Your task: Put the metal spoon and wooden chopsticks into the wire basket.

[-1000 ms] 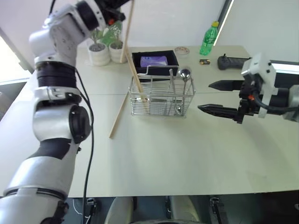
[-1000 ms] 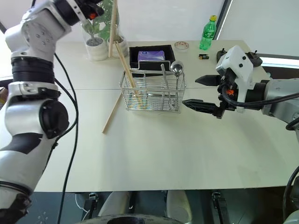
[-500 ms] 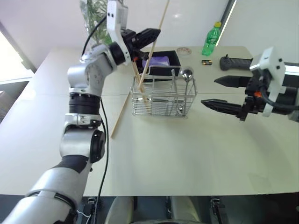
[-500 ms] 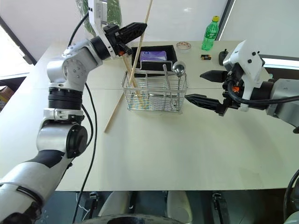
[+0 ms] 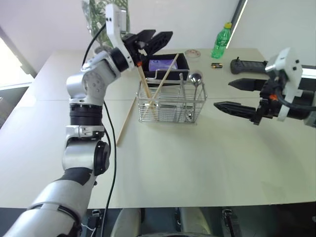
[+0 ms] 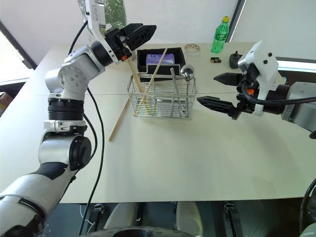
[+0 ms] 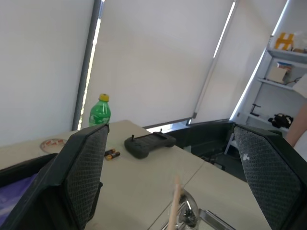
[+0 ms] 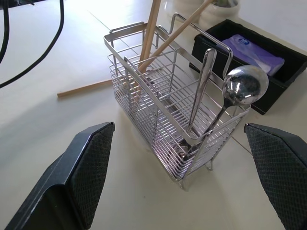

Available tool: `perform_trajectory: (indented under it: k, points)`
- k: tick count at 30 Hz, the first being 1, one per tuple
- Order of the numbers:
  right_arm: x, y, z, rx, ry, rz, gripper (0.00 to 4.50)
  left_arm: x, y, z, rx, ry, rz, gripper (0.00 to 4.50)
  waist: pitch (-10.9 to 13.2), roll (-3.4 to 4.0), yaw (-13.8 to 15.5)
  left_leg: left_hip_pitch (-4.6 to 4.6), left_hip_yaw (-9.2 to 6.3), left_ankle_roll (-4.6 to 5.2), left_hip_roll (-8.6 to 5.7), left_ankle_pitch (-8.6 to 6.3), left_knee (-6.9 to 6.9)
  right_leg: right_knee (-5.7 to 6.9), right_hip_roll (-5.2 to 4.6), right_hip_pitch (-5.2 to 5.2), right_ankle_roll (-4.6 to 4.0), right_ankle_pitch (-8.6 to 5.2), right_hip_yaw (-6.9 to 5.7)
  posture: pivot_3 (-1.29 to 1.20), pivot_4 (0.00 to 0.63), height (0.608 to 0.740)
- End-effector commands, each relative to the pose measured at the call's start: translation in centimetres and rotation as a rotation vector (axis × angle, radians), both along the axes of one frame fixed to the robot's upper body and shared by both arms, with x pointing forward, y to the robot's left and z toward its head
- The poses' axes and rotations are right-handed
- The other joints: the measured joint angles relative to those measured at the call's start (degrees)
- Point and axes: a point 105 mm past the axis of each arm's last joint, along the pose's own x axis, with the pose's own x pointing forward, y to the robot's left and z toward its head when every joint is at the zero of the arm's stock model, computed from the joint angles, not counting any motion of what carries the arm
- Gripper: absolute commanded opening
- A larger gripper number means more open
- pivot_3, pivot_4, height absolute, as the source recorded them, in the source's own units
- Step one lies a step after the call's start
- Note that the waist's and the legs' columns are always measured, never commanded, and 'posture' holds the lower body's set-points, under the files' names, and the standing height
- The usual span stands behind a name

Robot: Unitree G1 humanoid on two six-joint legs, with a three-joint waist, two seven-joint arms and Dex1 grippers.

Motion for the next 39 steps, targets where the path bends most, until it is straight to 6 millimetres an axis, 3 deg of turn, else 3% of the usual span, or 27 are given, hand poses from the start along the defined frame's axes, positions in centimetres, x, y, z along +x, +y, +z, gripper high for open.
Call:
perform_trajectory:
  k: [1,4,6,10,15,23,27,39]
  points:
    - [-0.1,0.0,1.0,-0.007,-0.048,0.008,4.46,-1.2,2.4,4.2,-0.036,-0.081,0.027,4.46,0.0,0.0,-0.08,0.0,0.0,0.0,0.0,0.0,0.0,0.0,0.01,-0.01,0.0,0.0,0.0,0.0,0.15,0.714]
    - [-0.2,0.0,0.6,-0.018,-0.042,0.009,4.46,-1.0,5.0,5.4,0.016,-0.059,0.094,4.46,0.0,0.0,-0.15,0.0,-0.01,0.0,0.02,0.0,0.0,0.03,0.05,-0.03,0.0,0.0,0.0,0.0,0.15,0.714]
    - [-0.3,-0.1,0.5,-0.021,-0.038,0.011,4.46,-0.4,6.5,5.0,0.095,0.002,0.157,4.46,-0.01,0.01,-0.15,0.01,-0.01,0.0,0.02,0.0,-0.01,0.03,0.06,-0.03,0.0,-0.01,0.0,0.0,0.15,0.714]
    - [-0.6,-0.2,0.1,-0.038,-0.03,0.017,4.46,0.8,9.9,0.9,0.388,0.201,0.273,4.46,-0.02,0.04,0.0,0.05,0.0,0.0,0.01,0.0,-0.03,0.05,0.06,0.01,0.0,-0.01,0.0,0.0,0.15,0.714]
    - [-0.7,-0.3,-0.2,-0.043,-0.024,0.018,4.46,2.6,12.4,-4.9,0.557,0.485,0.42,4.46,0.01,-0.02,0.14,0.03,-0.06,0.0,0.0,0.0,0.02,0.03,0.08,0.06,0.0,-0.02,-0.01,0.0,0.15,0.714]
    - [-0.8,0.0,-0.2,-0.036,-0.033,0.021,4.46,3.6,9.6,-14.2,0.721,0.729,0.4,4.46,0.02,-0.04,0.08,-0.08,-0.05,0.01,0.0,0.0,-0.03,0.0,0.06,-0.06,0.02,-0.02,0.0,0.0,0.15,0.714]
    - [-0.8,0.1,-0.2,-0.027,-0.04,0.011,4.46,3.6,8.2,-17.0,0.776,0.767,0.372,4.46,0.02,-0.04,-0.21,-0.06,-0.03,0.01,0.02,0.0,-0.03,0.05,0.06,-0.1,0.01,-0.02,0.0,0.0,0.15,0.714]
    - [-1.3,0.1,-0.2,-0.006,-0.048,-0.014,4.46,3.6,6.9,-20.4,0.851,0.794,0.372,4.46,-0.03,-0.01,0.22,0.03,-0.03,0.01,0.0,0.0,0.0,0.08,0.02,0.02,0.01,-0.02,0.0,0.0,0.15,0.714]
